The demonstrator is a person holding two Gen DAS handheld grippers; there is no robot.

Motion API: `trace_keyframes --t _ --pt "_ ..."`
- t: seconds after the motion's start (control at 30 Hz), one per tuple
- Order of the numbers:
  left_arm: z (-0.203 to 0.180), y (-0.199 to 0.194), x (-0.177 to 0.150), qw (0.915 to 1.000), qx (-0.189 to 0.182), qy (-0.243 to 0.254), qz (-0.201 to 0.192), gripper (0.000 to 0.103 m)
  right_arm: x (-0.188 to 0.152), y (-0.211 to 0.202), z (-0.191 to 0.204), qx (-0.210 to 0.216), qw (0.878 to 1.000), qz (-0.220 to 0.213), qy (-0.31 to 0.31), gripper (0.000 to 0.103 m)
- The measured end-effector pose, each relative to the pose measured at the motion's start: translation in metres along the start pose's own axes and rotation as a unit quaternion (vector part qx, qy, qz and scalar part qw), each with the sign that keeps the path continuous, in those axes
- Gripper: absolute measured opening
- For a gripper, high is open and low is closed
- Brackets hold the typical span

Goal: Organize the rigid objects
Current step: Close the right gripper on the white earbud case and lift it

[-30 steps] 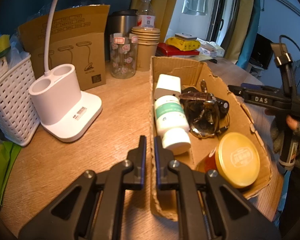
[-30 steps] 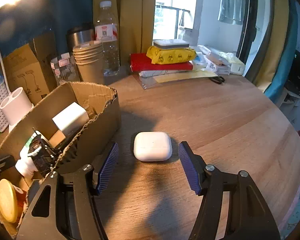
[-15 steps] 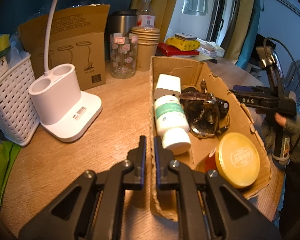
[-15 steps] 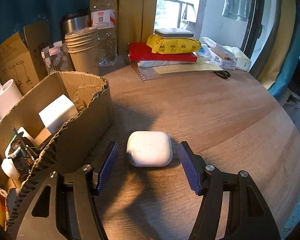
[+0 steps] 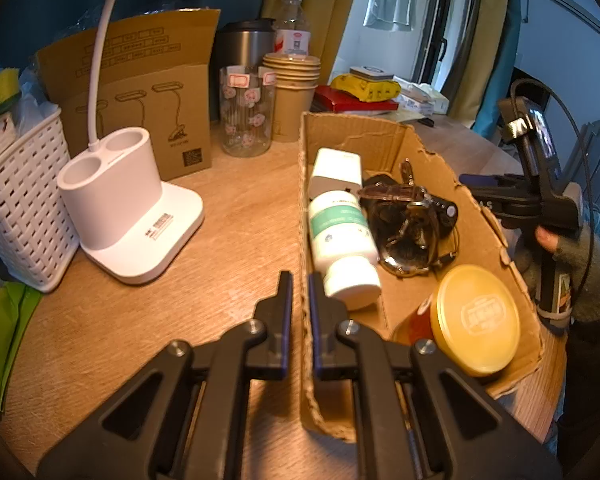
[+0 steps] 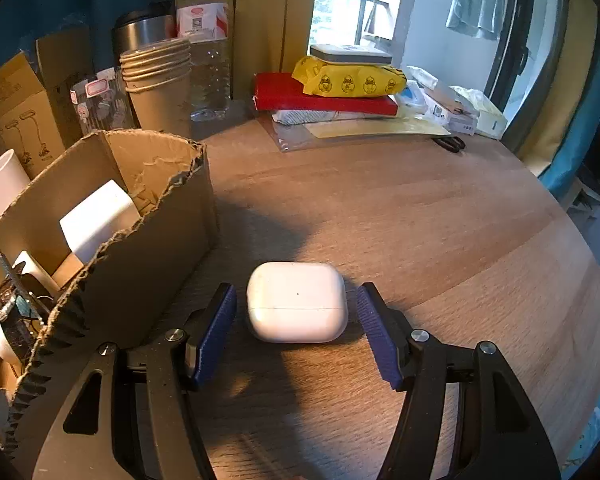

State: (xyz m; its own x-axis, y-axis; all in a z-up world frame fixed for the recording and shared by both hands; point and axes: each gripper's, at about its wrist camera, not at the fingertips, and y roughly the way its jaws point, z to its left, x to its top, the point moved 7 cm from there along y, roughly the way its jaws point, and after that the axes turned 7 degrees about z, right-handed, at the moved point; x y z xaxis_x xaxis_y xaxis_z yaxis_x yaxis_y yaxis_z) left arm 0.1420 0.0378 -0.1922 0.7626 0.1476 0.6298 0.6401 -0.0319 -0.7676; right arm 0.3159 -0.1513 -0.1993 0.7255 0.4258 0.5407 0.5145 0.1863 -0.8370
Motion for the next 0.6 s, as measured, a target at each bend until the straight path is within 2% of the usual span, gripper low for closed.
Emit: trace_keyframes --t 0.13,0.23,0.6 --pt "-0.001 -0.0005 -0.0003 1.0 0.002 0.001 -0.001 0.008 -0.0009 0.0004 0.0024 -0.006 1.0 0.002 -0.007 0.065" --pt "-0.0025 -0.0008 -0.0005 1.0 0.002 0.001 -0.002 0.008 -0.0018 0.0014 0.0041 -0.013 1.0 0.004 -0.012 0.057" --pt "-0.0021 -0.0011 -0.0008 1.0 0.002 0.001 -0.002 0.008 -0.0015 -0.0061 0.0073 -0.007 1.0 -0.007 -0.009 0.057"
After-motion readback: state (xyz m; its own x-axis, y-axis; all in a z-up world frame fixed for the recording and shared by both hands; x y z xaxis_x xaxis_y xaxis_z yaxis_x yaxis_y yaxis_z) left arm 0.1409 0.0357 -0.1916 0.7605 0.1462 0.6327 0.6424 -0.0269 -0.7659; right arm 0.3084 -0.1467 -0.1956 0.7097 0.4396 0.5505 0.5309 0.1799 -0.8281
